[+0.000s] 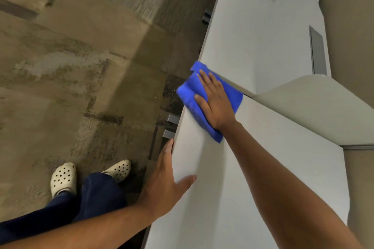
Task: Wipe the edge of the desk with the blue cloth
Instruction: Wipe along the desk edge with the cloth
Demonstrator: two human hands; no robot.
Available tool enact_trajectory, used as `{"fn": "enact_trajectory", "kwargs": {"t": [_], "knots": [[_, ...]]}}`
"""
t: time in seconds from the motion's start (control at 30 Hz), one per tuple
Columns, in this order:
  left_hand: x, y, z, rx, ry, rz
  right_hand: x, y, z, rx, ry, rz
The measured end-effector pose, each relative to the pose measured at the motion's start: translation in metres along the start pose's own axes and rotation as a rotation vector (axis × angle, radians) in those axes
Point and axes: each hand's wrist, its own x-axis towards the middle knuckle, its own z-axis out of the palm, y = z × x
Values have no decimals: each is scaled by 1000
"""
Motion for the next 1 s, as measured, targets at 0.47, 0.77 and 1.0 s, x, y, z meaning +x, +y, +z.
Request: {"fn": "enact_trajectory", "kwargs": {"t": [0.47,0.77,1.0], "knots": [[1,-2,2,13,-2,-27,-86,-25,17,46,-29,50],[3,-8,4,45,-2,-36,-3,-25,11,26,53,93],[2,-7,1,61,5,-16,-49,40,-6,158,162,365]]}}
